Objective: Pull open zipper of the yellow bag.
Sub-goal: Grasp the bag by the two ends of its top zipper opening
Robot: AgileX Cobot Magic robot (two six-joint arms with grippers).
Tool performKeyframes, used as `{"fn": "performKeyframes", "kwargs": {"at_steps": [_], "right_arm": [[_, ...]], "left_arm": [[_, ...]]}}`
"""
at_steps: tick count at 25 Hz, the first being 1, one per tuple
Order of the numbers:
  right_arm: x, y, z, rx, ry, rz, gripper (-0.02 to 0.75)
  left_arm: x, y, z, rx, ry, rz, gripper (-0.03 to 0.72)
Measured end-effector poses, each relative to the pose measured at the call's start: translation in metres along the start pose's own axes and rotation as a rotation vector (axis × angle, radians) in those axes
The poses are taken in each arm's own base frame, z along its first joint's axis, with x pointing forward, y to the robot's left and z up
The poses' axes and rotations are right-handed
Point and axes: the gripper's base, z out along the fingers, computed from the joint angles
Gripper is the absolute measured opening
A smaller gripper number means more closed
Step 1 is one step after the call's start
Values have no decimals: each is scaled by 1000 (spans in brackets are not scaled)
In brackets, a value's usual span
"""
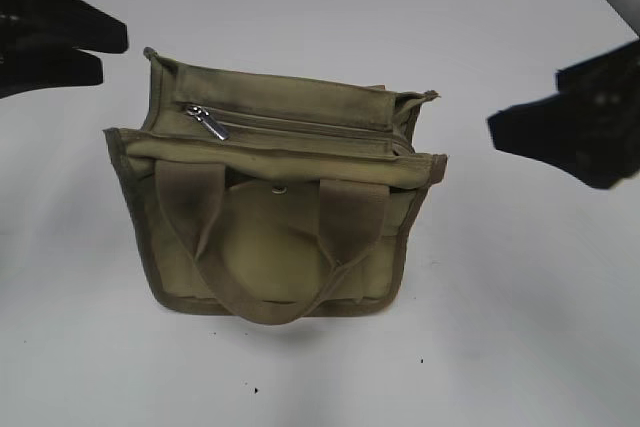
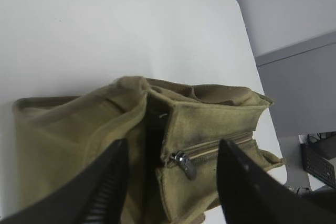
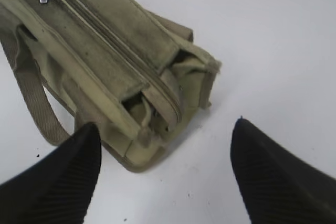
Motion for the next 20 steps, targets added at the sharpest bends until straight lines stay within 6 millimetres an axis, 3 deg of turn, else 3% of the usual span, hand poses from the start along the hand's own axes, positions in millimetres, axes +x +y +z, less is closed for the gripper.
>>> {"fn": "performKeyframes", "kwargs": {"at_steps": [7, 16, 20], "right_arm": [[-49, 6, 60, -94, 25, -108, 594], [-84, 25, 101, -163, 4, -231, 594], [-94, 38, 119, -198, -3, -295, 594]], "left_arm": [[-7, 1, 32, 12, 65, 4, 418], [-16, 6, 63, 34, 94, -44, 414], [-20, 8, 69, 57, 90, -81, 328]]}}
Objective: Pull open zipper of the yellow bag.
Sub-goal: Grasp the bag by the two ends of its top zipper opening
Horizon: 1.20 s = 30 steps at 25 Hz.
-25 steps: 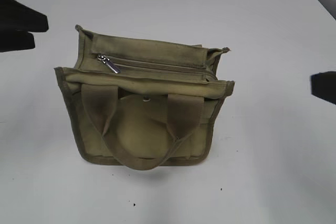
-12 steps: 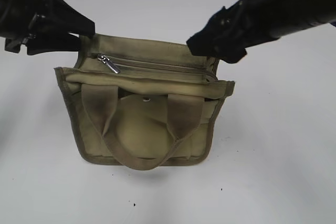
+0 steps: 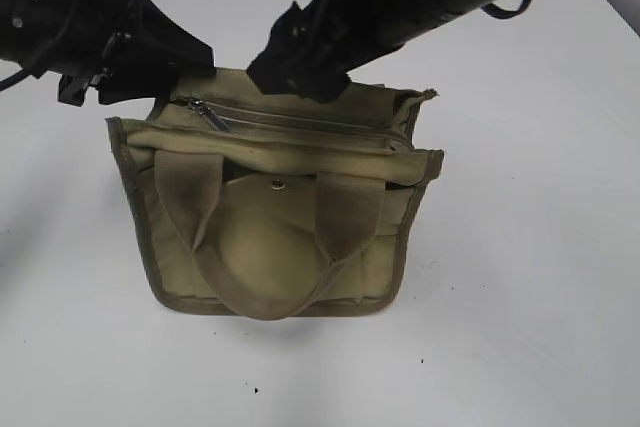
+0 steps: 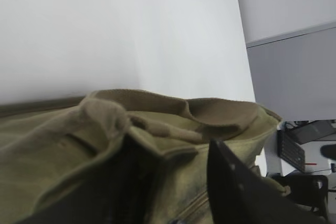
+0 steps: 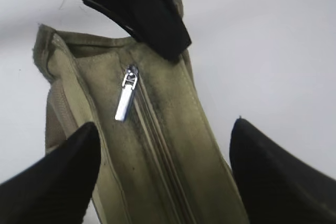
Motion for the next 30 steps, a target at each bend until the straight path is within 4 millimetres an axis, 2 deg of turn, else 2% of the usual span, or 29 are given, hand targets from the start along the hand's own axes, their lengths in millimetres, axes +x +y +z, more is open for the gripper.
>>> {"fn": "performKeyframes", "kwargs": {"at_steps": [4, 8, 12, 15, 26, 30], "right_arm": [[-10, 3, 21, -25, 1, -46, 580], [-14, 0, 39, -32, 6, -55, 472], [-14, 1, 42, -54, 23, -66, 357], [-13, 3, 42, -83, 39, -59, 319], [-9, 6, 46, -109, 61, -53, 309], [-5, 8, 53, -120, 79, -54, 309]], "left_arm": [[-1, -1, 1, 21, -5, -19, 168], [0, -4, 1, 48, 11, -31, 39], [0, -6, 1, 76, 9, -53, 30], [0, -6, 1, 80, 10, -55, 30], [0, -7, 1, 87, 11, -61, 29], [-1, -7, 1, 97, 5, -70, 29]]}}
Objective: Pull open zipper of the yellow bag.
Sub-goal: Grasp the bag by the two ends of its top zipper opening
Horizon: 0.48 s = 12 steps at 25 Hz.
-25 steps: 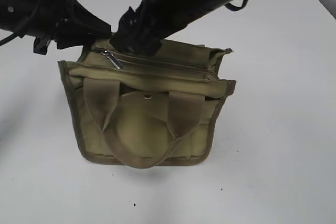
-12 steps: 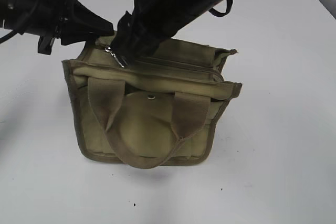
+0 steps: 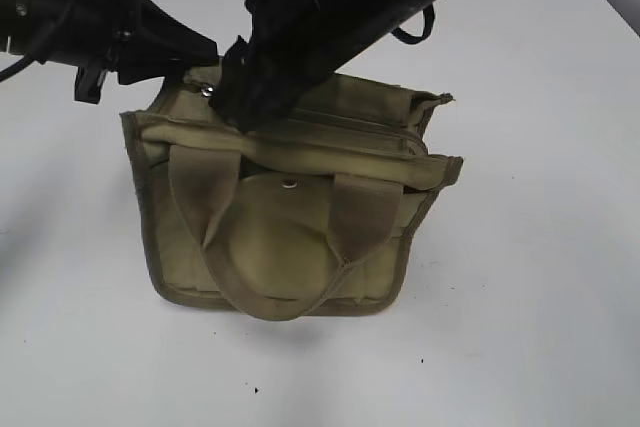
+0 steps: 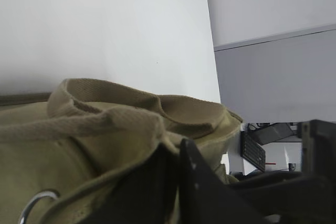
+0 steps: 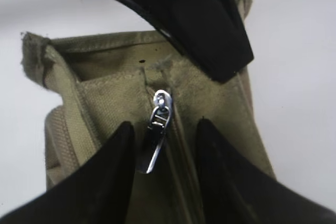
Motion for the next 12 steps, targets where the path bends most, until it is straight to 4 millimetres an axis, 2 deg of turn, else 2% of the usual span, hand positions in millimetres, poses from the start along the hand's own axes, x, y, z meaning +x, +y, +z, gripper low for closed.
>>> {"fn": "performKeyframes", "kwargs": {"at_steps": [6, 12], "right_arm": [[-6, 13, 6, 0, 4, -71, 308], [-10, 25, 9, 86, 77, -96, 293]], "left_arm": [[0, 0, 0, 7, -1, -6, 29], [0, -2, 0, 23, 2, -15, 29]]}}
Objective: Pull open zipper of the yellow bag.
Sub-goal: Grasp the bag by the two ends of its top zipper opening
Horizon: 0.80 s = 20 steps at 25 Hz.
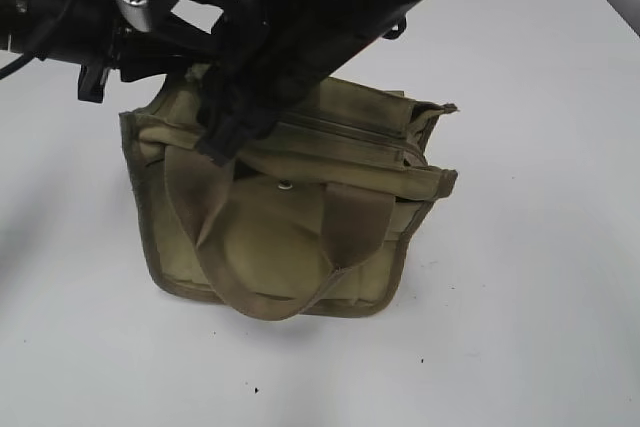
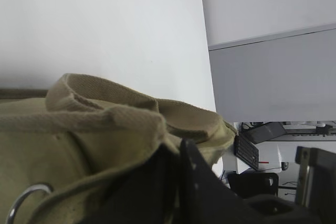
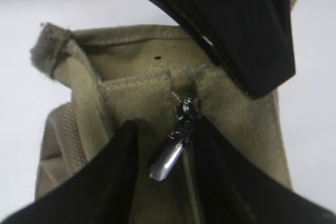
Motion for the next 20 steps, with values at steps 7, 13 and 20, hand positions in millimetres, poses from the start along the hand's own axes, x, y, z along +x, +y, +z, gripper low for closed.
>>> {"fn": "performKeyframes", "kwargs": {"at_steps": [7, 13, 20], "right_arm": [[-1, 2, 0, 83, 48, 30, 266], [4, 4, 12, 68, 91, 29, 162], [8, 5, 12, 61, 136, 16, 2]], "left_arm": [[-1, 0, 0, 7, -6, -8, 29], [-1, 0, 0, 5, -5, -7, 29], [0, 0, 0, 6, -4, -6, 29]]}}
